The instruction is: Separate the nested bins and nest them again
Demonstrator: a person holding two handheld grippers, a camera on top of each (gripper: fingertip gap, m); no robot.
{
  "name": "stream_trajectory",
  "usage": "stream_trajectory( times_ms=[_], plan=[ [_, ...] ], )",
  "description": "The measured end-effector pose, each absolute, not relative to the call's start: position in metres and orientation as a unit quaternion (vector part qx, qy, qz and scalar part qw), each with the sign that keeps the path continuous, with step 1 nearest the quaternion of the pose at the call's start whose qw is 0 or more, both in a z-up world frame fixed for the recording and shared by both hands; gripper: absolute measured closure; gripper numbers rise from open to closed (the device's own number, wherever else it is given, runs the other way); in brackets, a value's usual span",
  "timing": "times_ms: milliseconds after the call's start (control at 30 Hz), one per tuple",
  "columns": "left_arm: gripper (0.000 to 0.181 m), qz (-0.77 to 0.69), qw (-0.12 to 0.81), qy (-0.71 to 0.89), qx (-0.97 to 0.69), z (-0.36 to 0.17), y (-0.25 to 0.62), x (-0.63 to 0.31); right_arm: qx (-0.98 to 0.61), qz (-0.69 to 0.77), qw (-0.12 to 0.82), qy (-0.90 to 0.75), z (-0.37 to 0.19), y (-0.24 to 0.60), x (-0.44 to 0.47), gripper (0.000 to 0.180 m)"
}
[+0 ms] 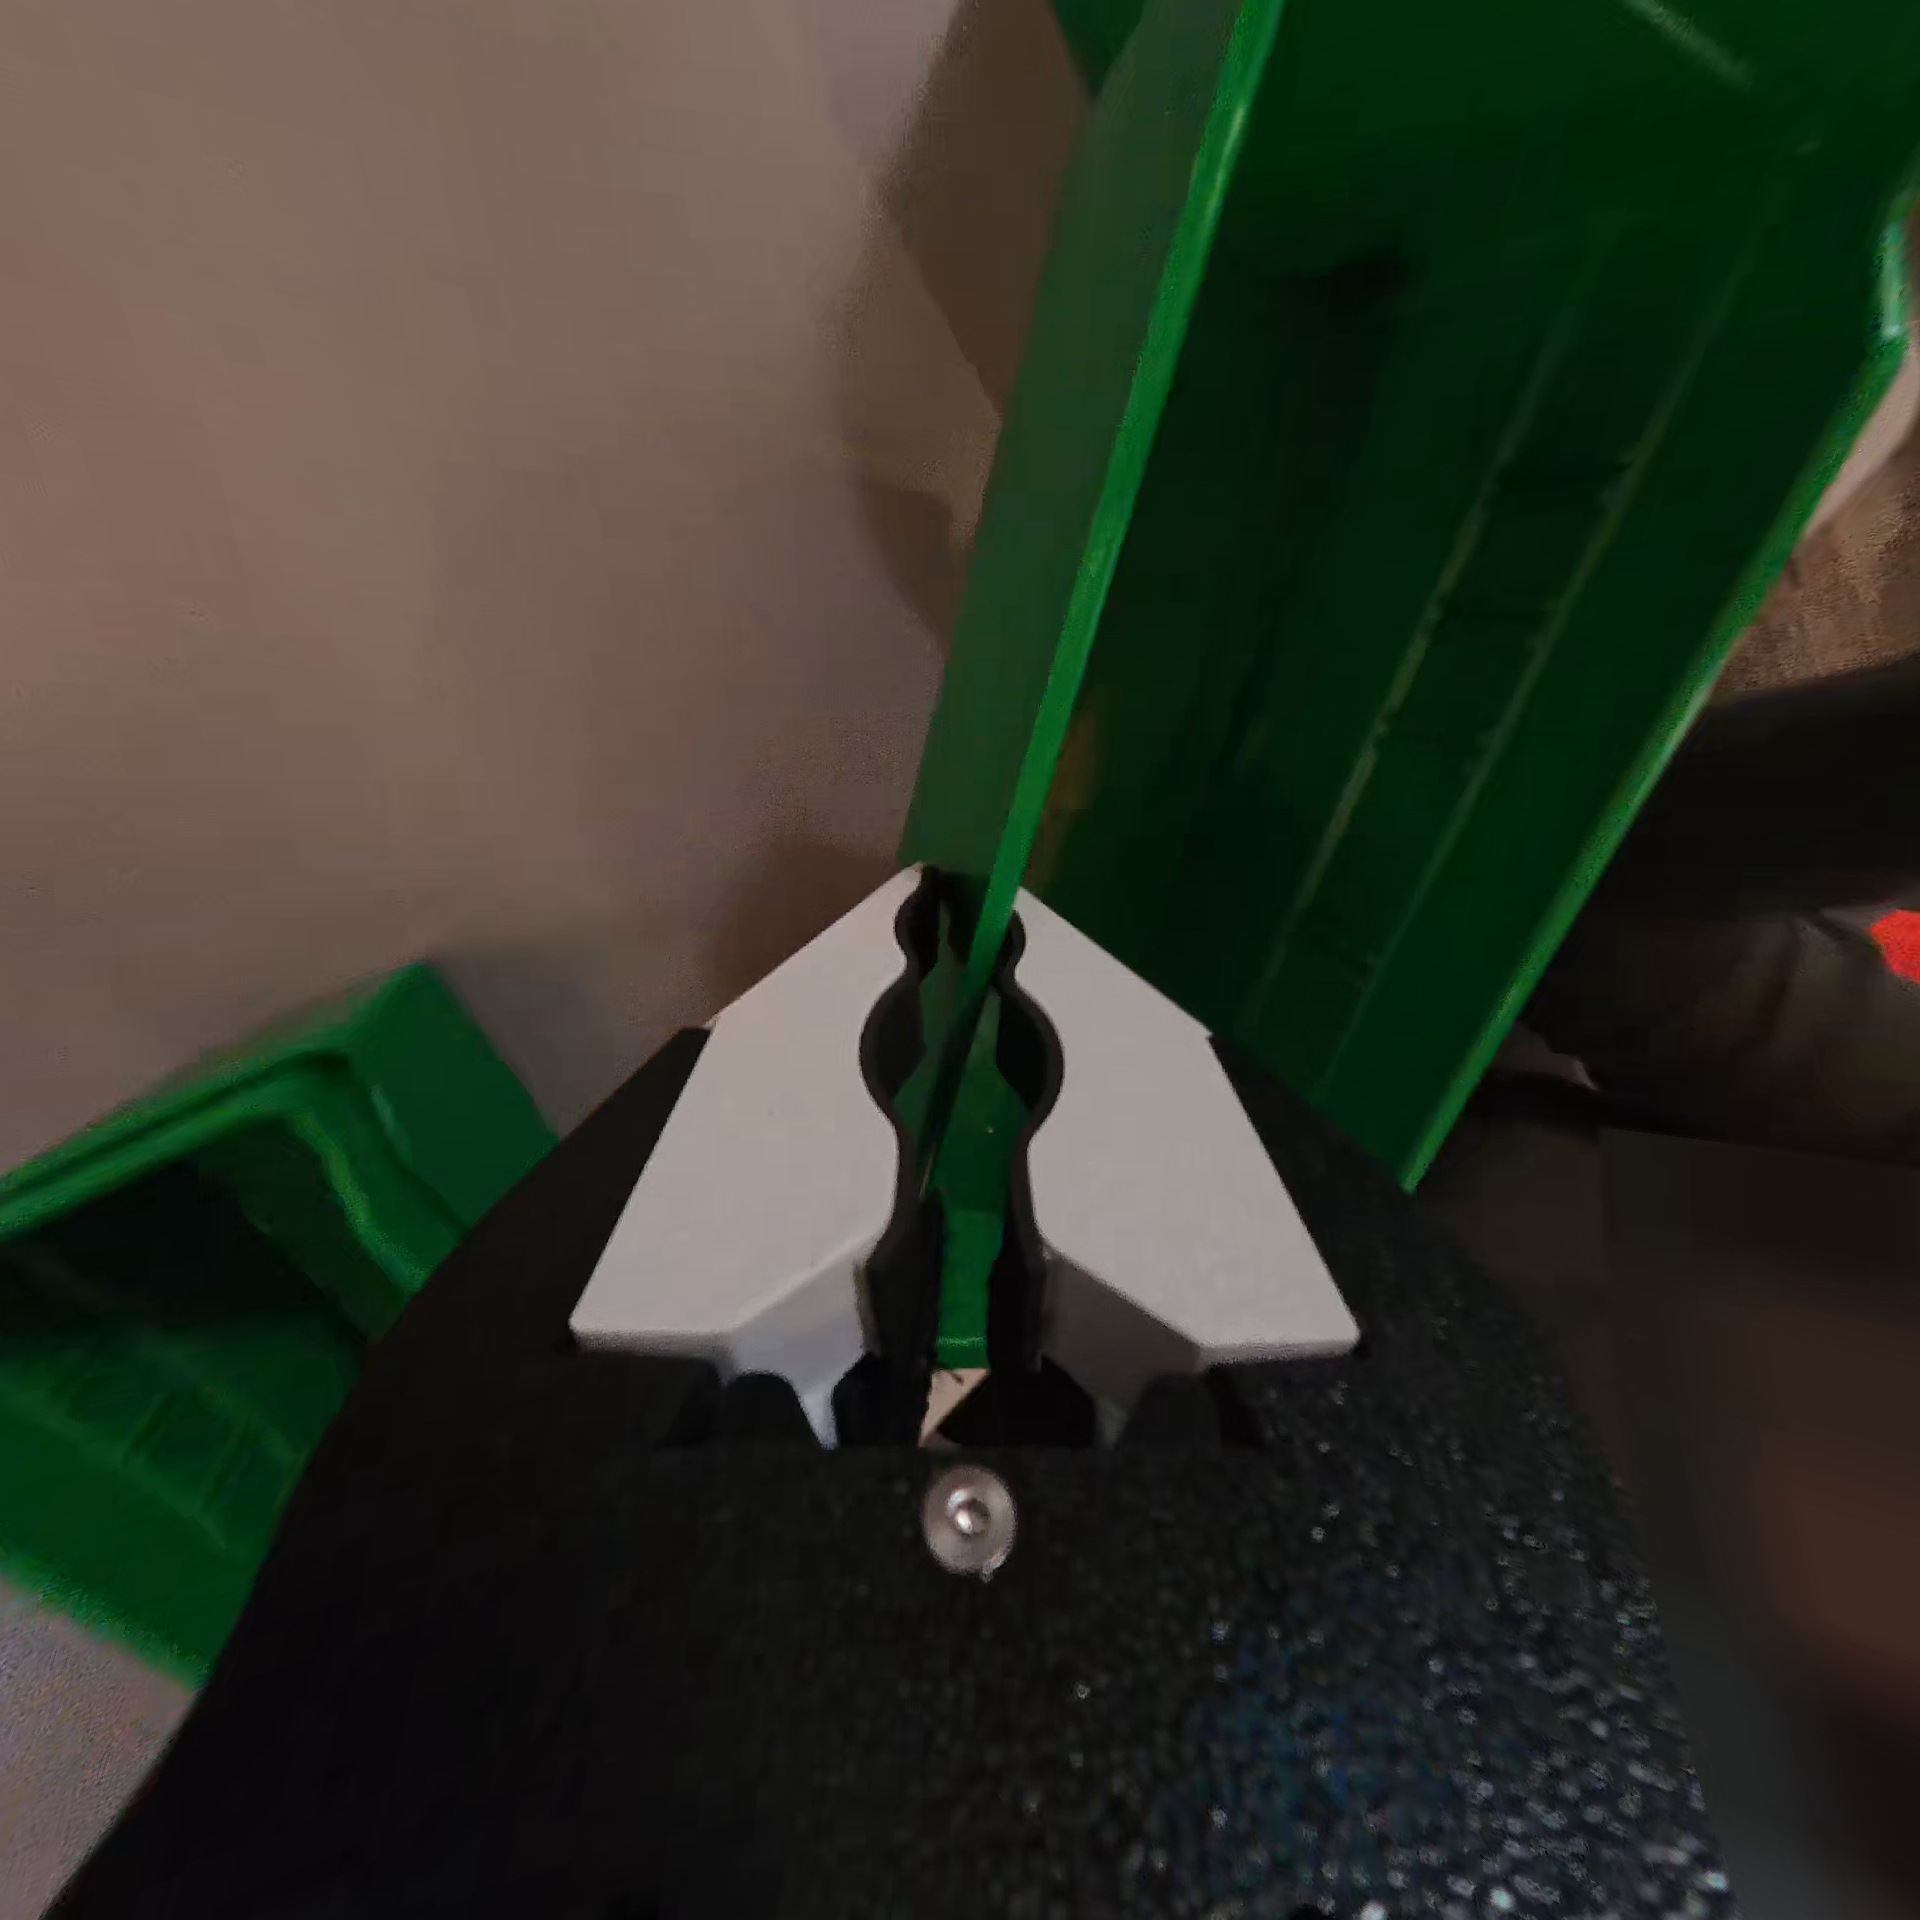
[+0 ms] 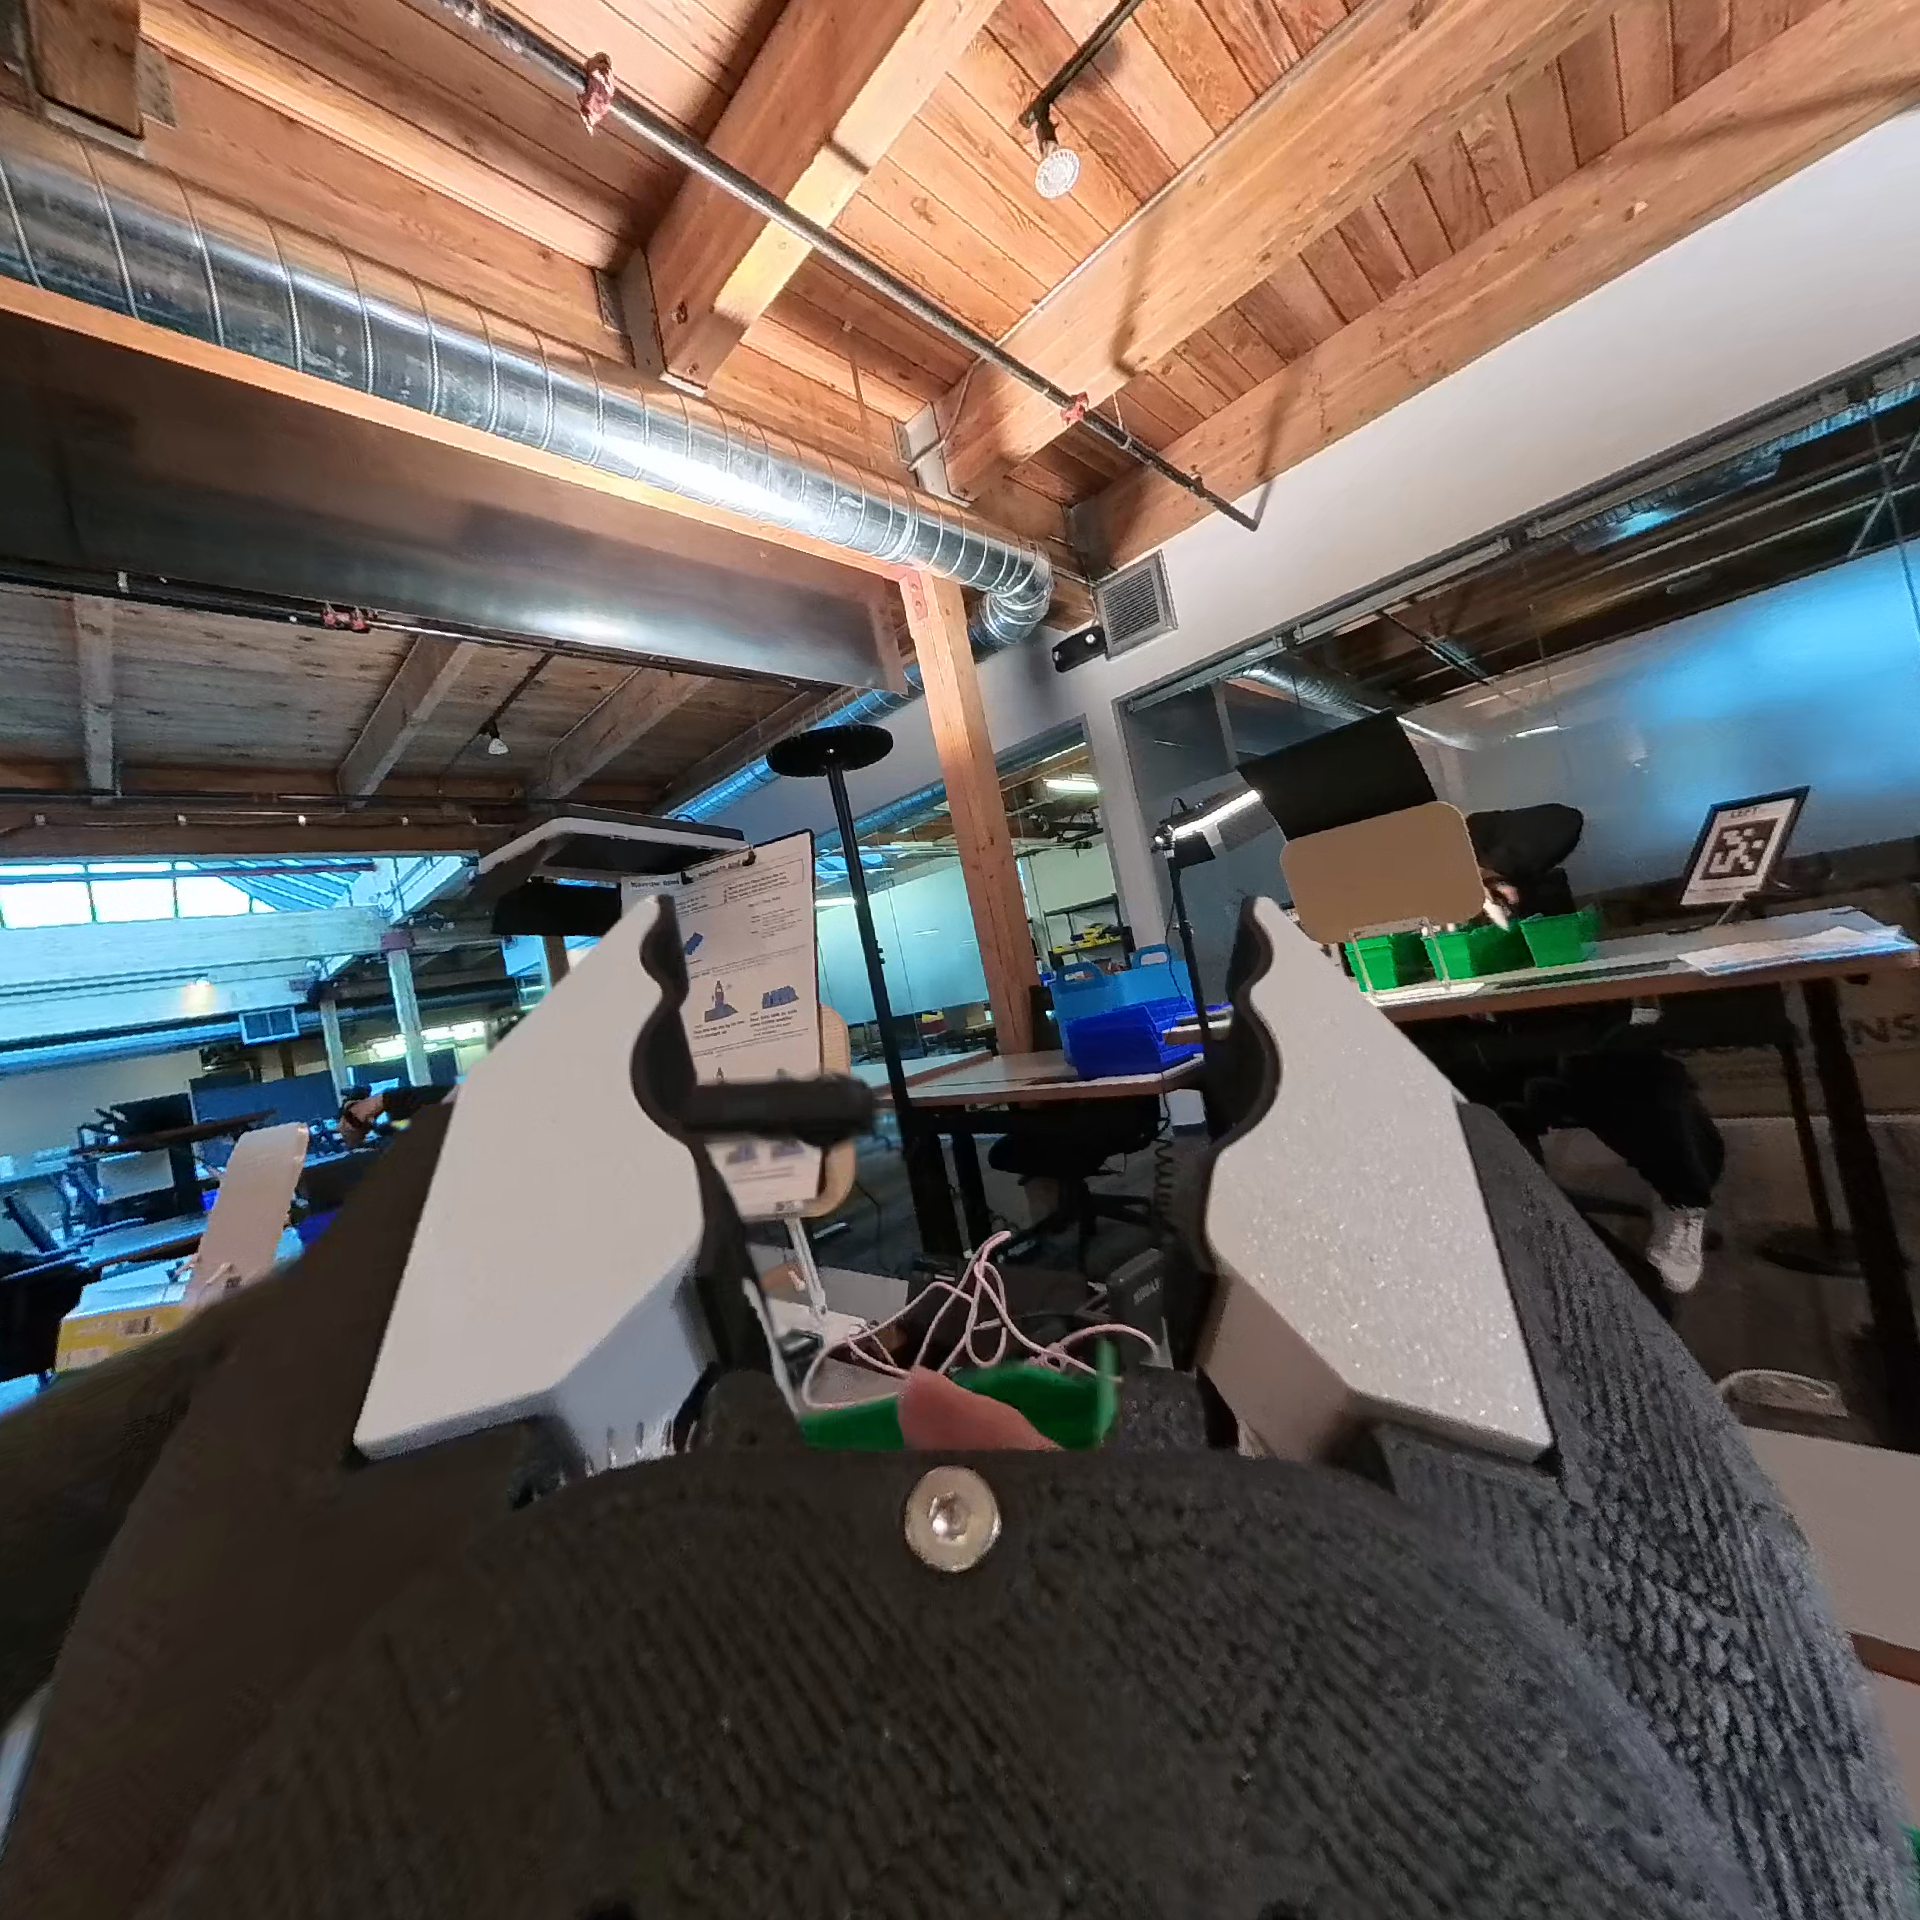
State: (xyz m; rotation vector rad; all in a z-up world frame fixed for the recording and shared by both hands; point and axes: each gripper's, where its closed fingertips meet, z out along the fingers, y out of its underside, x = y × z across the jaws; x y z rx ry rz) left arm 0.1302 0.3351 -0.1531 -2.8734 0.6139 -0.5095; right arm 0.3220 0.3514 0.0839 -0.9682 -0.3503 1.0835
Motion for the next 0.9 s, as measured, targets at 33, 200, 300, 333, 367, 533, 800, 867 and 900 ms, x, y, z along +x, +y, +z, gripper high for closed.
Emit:
stream_trajectory(
  times_ms=[33, 200, 300, 333, 367, 533, 800, 867, 900],
  plan=[
    [0.175, -0.172, 0.091, 0.202, -0.960, -0.138, 0.328, 0.123, -0.442, 0.490, 0.734, -0.160, 0.083, 0.352, 0.322, 0.076],
    [0.177, -0.143, 0.140, 0.162, -0.966, -0.073, 0.297, 0.056, -0.451, 0.483, 0.734, -0.154, 0.081, 0.356, 0.322, 0.075],
    [0.178, -0.116, 0.146, 0.115, -0.976, -0.052, 0.272, 0.006, -0.451, 0.480, 0.737, -0.150, 0.080, 0.358, 0.326, 0.075],
    [0.178, -0.108, 0.146, 0.095, -0.979, -0.050, 0.264, -0.011, -0.450, 0.480, 0.739, -0.147, 0.081, 0.358, 0.327, 0.075],
    [0.178, -0.101, 0.143, 0.074, -0.982, -0.050, 0.255, -0.027, -0.449, 0.480, 0.740, -0.144, 0.081, 0.358, 0.329, 0.075],
    [0.177, -0.085, 0.112, -0.001, -0.990, -0.074, 0.217, -0.082, -0.456, 0.481, 0.736, -0.136, 0.077, 0.367, 0.330, 0.075],
    [0.178, -0.070, 0.066, -0.031, -0.995, -0.125, 0.202, -0.105, -0.462, 0.486, 0.729, -0.138, 0.075, 0.369, 0.327, 0.076],
    [0.179, -0.061, 0.066, -0.033, -0.995, -0.130, 0.206, -0.108, -0.462, 0.485, 0.729, -0.141, 0.075, 0.368, 0.324, 0.075],
    [0.179, -0.061, 0.067, -0.032, -0.995, -0.131, 0.208, -0.108, -0.463, 0.485, 0.728, -0.142, 0.075, 0.368, 0.323, 0.075]
  ],
)
